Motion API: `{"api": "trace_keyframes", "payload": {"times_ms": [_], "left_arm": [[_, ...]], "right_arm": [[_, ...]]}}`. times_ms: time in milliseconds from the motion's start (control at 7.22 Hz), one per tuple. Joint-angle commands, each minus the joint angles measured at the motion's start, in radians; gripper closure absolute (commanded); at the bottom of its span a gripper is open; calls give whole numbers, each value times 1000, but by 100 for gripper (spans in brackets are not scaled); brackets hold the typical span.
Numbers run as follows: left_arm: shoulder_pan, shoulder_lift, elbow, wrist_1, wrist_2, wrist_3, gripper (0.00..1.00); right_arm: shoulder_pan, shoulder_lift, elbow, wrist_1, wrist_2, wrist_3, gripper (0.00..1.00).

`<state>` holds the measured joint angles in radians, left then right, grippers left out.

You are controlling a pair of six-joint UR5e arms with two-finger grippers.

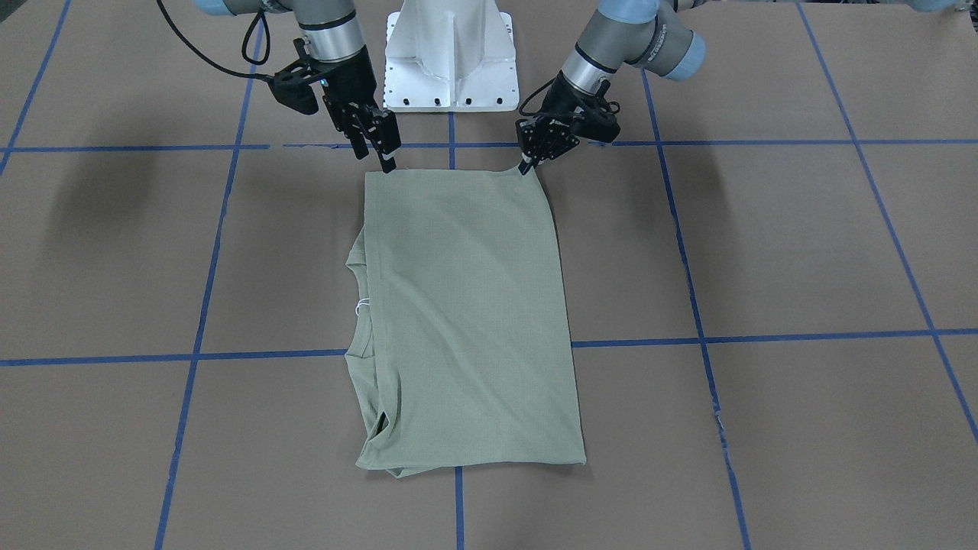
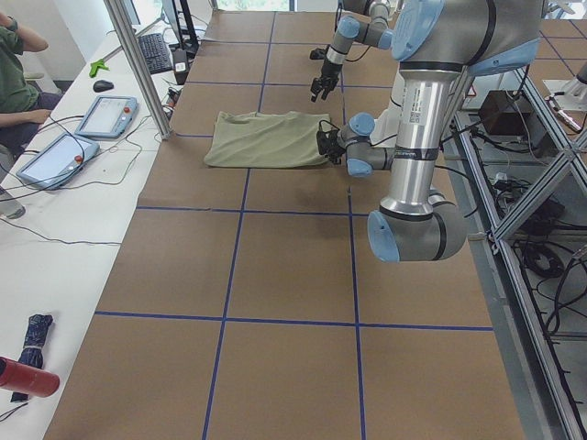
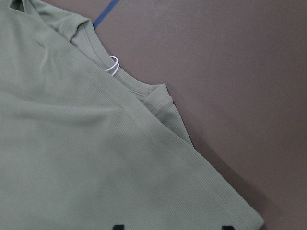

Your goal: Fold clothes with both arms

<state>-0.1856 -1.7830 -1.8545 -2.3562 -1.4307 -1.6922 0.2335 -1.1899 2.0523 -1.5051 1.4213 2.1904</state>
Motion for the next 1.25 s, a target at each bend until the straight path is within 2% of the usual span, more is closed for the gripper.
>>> {"api": "trace_keyframes", "payload": {"times_ms": [0, 554, 1109], "left_arm": [[0, 4, -23, 0, 1, 0, 100], [0, 2, -23, 0, -1, 0, 100], [0, 4, -26, 0, 1, 0, 100]], "right_arm": [[-34, 55, -85, -17, -19, 12, 24], [-40, 99, -190, -17, -33, 9, 23], [-52, 96, -202, -21, -32, 3, 22]]}}
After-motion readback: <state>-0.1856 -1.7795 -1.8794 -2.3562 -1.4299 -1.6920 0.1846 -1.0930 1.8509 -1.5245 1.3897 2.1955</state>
